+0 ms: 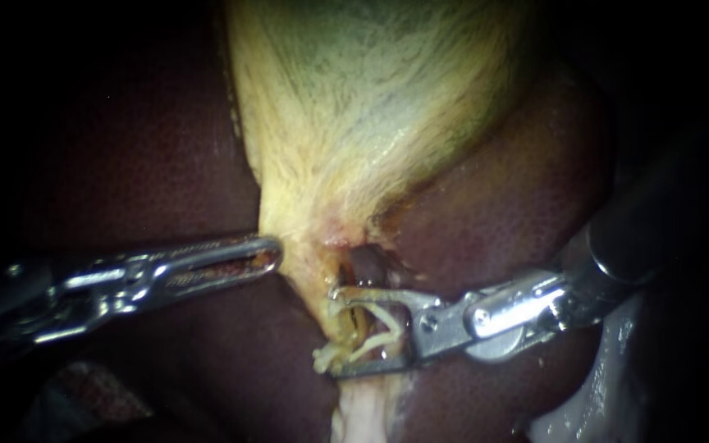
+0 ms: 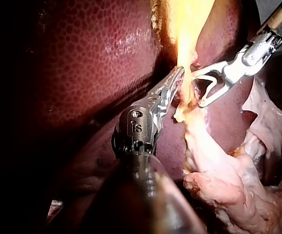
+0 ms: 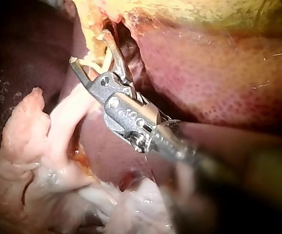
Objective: Clipping second clip left tube
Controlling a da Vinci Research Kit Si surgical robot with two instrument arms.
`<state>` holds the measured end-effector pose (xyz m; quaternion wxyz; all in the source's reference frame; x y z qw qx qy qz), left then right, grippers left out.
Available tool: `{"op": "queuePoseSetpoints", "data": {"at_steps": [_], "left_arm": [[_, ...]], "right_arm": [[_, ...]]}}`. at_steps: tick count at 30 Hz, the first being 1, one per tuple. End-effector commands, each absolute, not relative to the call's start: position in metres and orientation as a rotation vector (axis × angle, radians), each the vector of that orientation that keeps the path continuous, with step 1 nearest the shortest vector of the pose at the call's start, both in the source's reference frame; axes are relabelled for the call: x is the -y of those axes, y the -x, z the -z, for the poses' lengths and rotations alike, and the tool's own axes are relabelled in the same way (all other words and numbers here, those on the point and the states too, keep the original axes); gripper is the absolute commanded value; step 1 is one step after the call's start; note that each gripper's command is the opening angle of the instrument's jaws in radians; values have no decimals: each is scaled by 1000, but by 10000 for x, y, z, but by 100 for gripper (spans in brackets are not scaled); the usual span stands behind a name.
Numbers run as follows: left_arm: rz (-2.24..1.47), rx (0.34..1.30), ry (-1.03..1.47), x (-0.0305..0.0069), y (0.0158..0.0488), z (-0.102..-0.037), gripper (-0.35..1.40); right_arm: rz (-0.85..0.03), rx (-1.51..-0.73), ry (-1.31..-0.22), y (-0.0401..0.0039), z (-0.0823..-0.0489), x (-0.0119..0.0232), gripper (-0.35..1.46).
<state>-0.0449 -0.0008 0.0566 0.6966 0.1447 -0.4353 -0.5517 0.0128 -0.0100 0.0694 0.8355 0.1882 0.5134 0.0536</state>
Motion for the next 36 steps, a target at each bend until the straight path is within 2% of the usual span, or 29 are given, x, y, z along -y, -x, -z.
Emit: {"op": "queuePoseSetpoints", "data": {"at_steps": [1, 6, 14, 23, 27, 28, 30, 31, 36], "left_arm": [[1232, 975, -323, 8, 448, -563, -35], [1236, 982, -322, 6, 447, -556, -35], [1238, 985, -321, 2, 452, -558, -35], [1246, 984, -322, 0, 458, -559, -35], [1247, 984, -321, 0, 460, -559, -35], [1247, 984, -321, 0, 460, -559, -35], [1247, 984, -321, 0, 460, -559, -35], [1247, 984, -321, 0, 460, -559, -35], [1247, 984, -321, 0, 460, -559, -35]], "right_arm": [[-108, -1077, -400, -126, -695, 99, 58], [-106, -1058, -403, -128, -701, 103, 58], [-101, -1049, -397, -162, -720, 127, 58], [-61, -1039, -422, -182, -733, 139, 53], [-47, -1015, -431, -177, -732, 139, 26], [-46, -997, -438, -174, -731, 139, 2], [-61, -973, -454, -170, -729, 138, -29], [-64, -961, -460, -168, -728, 136, -35], [-84, -950, -475, -167, -727, 133, -35]]}}
